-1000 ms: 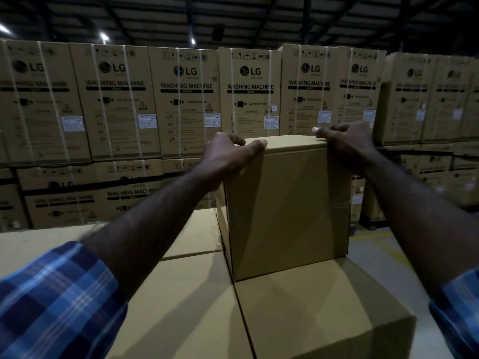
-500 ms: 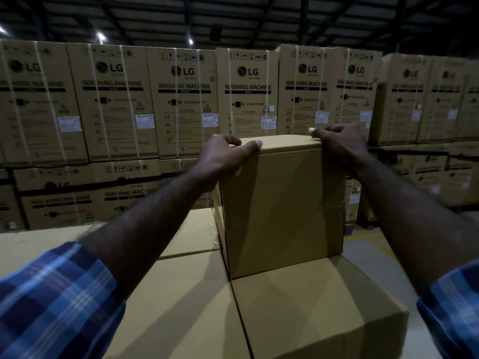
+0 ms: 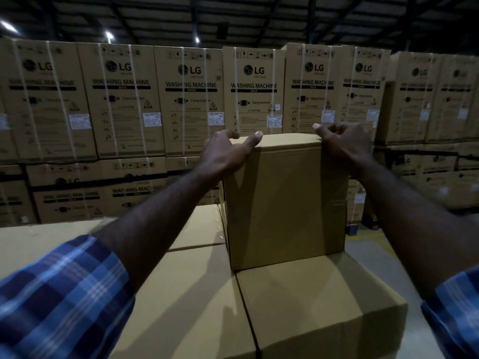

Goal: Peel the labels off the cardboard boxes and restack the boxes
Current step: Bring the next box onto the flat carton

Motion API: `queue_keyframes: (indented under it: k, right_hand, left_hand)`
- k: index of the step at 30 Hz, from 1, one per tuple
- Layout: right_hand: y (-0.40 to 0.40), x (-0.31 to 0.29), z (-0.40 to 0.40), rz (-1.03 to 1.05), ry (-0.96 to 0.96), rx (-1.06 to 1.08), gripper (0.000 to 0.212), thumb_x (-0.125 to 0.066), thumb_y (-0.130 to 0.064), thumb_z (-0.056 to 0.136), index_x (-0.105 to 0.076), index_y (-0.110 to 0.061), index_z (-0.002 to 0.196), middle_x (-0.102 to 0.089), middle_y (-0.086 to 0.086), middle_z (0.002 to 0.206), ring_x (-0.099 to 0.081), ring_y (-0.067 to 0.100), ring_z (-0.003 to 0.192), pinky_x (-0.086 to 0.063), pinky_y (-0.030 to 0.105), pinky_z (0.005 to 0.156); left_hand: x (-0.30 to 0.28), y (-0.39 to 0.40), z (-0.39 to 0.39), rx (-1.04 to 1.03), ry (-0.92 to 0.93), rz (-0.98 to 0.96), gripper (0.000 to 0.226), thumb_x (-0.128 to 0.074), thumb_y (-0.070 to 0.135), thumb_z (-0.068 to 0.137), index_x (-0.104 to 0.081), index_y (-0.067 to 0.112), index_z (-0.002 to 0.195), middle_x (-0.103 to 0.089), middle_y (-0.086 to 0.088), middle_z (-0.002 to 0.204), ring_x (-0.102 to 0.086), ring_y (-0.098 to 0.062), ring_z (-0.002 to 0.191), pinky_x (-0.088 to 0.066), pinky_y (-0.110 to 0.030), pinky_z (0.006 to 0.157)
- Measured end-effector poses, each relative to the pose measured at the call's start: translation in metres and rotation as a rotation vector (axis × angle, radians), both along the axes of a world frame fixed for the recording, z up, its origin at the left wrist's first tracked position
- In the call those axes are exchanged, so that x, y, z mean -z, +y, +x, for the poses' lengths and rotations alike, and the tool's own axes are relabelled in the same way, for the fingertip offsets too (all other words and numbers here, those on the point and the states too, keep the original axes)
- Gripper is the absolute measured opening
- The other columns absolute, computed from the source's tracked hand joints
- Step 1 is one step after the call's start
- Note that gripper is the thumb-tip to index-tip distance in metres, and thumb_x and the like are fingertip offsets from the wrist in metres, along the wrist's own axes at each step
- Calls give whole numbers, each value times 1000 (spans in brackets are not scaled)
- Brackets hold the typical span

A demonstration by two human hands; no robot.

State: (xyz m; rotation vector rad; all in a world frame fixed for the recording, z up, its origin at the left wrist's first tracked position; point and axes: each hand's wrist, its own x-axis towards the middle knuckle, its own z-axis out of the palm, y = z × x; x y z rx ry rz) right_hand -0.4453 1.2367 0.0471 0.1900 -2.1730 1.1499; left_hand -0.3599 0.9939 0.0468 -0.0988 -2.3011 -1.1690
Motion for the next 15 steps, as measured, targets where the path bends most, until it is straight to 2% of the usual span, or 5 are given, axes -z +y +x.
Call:
queue_keyframes:
  k: [3,6,10,12,15]
  right_hand:
    - [-14,3,13,123,93,120,56,-45,-75,81,-64,-28,104,-64,6,104,-61,25,92,-54,38,72]
    - [-35,-1,33,255,171,187,56,-42,-73,82,-64,-26,104,-62,13,115,-55,31,109,-47,43,90]
    - [-81,-9,67,364,221,107,47,-51,-60,89,-64,-20,111,-55,16,129,-48,31,121,-41,36,86]
    - [-107,-14,84,375,247,56,45,-52,-58,89,-65,-20,111,-57,14,127,-48,28,121,-38,32,81]
    - [-156,-19,117,381,258,-42,41,-55,-53,91,-65,-19,111,-58,15,125,-48,26,122,-42,34,83]
  left_hand:
    - [4,-1,5,-42,69,-80,69,-52,62,89,-47,14,138,-45,-12,144,-50,-24,123,-47,-32,85]
    - [9,-9,14,-54,106,-175,75,-47,70,86,-46,16,139,-38,-15,149,-47,-30,129,-49,-47,96]
    - [5,-28,43,-87,129,-235,72,-44,68,88,-43,20,141,-25,-13,157,-36,-33,137,-42,-54,103]
    - [2,-47,63,-115,150,-286,66,-45,62,92,-40,22,144,-17,-11,160,-27,-31,142,-36,-53,109]
    - [-3,-90,100,-161,168,-332,63,-45,58,93,-37,24,145,-15,-9,161,-22,-29,145,-32,-53,111]
